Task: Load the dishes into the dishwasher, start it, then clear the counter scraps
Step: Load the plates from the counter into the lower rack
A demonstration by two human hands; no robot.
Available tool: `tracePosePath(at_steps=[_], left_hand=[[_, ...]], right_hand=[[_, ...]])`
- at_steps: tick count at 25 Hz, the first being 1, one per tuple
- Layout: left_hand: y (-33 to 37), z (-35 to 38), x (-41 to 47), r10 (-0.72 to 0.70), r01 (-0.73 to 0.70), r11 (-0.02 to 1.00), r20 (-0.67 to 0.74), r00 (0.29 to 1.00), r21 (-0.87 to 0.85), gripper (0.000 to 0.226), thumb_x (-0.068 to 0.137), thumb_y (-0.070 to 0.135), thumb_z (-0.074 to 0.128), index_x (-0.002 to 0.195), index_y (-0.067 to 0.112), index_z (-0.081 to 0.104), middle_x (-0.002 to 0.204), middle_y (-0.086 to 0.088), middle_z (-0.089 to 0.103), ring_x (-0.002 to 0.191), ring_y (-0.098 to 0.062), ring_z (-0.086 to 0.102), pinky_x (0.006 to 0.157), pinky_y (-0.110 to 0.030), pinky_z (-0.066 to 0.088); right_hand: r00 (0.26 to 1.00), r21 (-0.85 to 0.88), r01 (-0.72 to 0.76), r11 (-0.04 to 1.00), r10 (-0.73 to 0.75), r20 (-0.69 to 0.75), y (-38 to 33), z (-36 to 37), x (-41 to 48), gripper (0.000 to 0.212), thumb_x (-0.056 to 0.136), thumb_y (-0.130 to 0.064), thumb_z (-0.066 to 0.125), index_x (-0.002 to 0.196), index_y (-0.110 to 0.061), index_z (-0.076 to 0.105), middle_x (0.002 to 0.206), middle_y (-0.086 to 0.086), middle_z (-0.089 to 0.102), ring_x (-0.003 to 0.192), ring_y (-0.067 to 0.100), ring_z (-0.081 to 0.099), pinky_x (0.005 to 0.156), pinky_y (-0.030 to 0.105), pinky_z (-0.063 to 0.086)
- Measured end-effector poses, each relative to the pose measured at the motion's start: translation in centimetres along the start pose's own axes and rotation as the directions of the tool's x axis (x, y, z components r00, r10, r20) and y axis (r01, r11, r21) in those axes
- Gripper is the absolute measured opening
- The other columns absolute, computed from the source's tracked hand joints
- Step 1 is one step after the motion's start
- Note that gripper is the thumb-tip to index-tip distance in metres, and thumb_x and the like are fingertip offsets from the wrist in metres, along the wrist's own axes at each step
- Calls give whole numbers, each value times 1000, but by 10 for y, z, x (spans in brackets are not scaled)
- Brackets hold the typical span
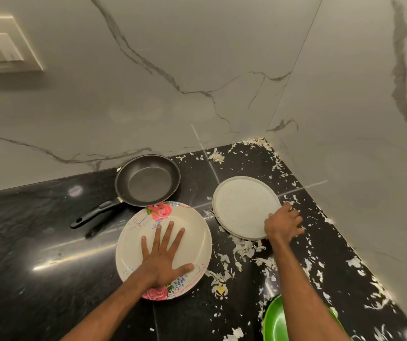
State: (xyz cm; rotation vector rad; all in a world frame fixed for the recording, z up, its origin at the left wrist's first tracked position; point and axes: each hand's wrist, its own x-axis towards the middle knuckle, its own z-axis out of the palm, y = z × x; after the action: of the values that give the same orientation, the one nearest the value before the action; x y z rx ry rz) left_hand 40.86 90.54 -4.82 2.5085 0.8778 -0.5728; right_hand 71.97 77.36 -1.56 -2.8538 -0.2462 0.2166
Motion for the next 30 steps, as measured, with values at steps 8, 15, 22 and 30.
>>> tracePosePath(at_steps=[8, 15, 22, 30], left_hand=[[-1, -3, 0, 4, -3, 999, 34, 999, -32, 104, 78, 89, 30, 136, 45, -44, 138, 9, -59, 133, -26, -49, 107, -62, -25], [-7, 3, 2, 45, -46, 997, -15, 999, -59, 105, 76, 90, 29, 136, 43, -44, 140, 7, -58, 132, -28, -50, 106, -64, -24], [-2, -31, -2, 63, -55, 995, 102, 993, -83, 106, 88, 72, 47, 151, 27, -26, 151, -5, -46, 143, -35, -35, 113, -65, -10], [77, -57, -100, 587, -290, 411, 8, 809, -864, 20, 103, 22, 50, 104, 15, 69, 88, -14, 73, 70, -21, 72, 56, -32, 55]], right_hand=[[988, 466, -138, 874, 155, 3, 19, -55, -4, 30, 97, -18, 53, 122, -3, 60, 127, 22, 53, 119, 37, 50, 90, 51, 52], [824, 421, 537, 731, -348, -447, 0, -94, -129, 20, 103, -22, 49, 120, -13, 53, 81, 2, 66, 52, 11, 60, 43, 20, 48], [801, 649, 418, 636, 80, -594, 37, -109, -212, 21, 102, -18, 51, 120, -17, 63, 90, -12, 66, 73, 1, 62, 64, 30, 56], [767, 971, 228, 71, 602, -224, 73, -105, -341, 30, 102, -30, 50, 129, -20, 59, 106, -7, 67, 95, 13, 63, 73, 27, 55]])
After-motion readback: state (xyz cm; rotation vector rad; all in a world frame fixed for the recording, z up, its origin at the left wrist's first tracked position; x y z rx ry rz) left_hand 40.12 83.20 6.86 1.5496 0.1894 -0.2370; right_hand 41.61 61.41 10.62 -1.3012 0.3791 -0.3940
